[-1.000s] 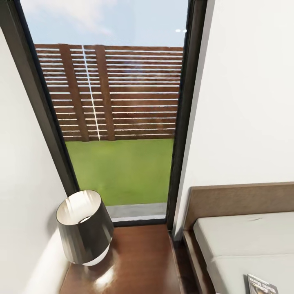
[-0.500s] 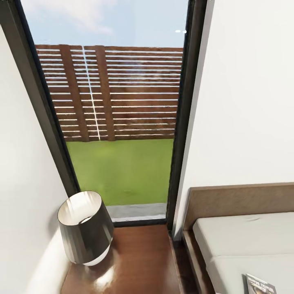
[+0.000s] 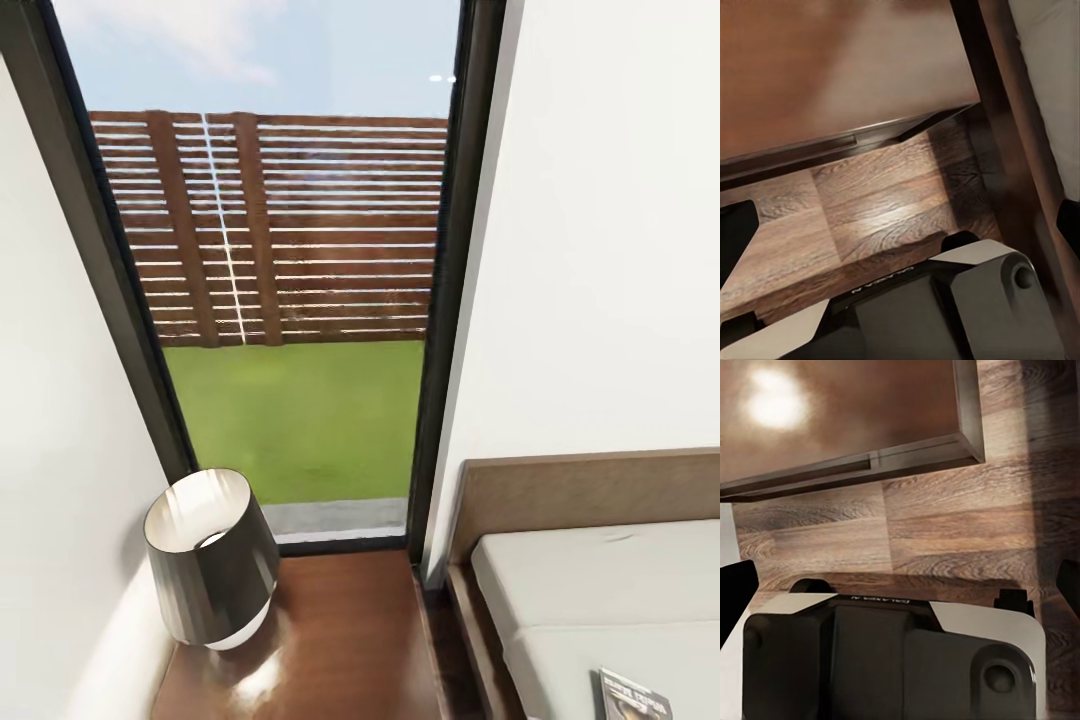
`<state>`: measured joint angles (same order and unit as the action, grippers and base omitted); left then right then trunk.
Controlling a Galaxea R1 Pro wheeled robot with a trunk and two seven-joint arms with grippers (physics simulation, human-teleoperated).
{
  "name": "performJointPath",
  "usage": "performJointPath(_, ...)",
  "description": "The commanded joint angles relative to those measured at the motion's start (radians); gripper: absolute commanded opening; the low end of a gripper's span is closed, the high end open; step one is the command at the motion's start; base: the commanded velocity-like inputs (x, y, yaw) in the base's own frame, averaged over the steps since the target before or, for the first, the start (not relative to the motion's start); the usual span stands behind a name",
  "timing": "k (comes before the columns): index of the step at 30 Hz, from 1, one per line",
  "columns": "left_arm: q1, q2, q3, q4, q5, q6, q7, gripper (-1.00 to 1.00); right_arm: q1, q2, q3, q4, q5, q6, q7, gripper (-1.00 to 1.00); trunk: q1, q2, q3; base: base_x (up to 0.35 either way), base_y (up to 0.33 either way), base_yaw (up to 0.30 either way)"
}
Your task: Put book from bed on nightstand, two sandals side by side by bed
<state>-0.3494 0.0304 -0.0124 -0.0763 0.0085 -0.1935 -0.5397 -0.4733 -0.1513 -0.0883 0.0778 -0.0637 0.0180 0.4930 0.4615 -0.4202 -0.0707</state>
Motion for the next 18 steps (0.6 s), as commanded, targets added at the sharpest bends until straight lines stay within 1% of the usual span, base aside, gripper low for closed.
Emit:
performJointPath(1,-0.001,0.000,-0.001,0.001,0.001,-0.004,-0.002,1.00,-0.002,-0.001,-0.007,0.003,-0.007,0.002,0.004,1.00,-0.003,0.005,0.001,0.000,0.000,0.000)
performJointPath(4,-0.001,0.000,-0.001,0.001,0.001,-0.004,-0.003,1.00,-0.002,-0.001,-0.007,0.003,-0.007,0.002,0.004,1.00,-0.012,0.020,0.008,0.000,0.000,0.000)
performJointPath(18,-0.001,0.000,-0.001,0.001,0.001,-0.004,-0.003,1.00,-0.002,-0.001,-0.007,0.003,-0.007,0.002,0.004,1.00,-0.012,0.020,0.008,0.000,0.000,0.000)
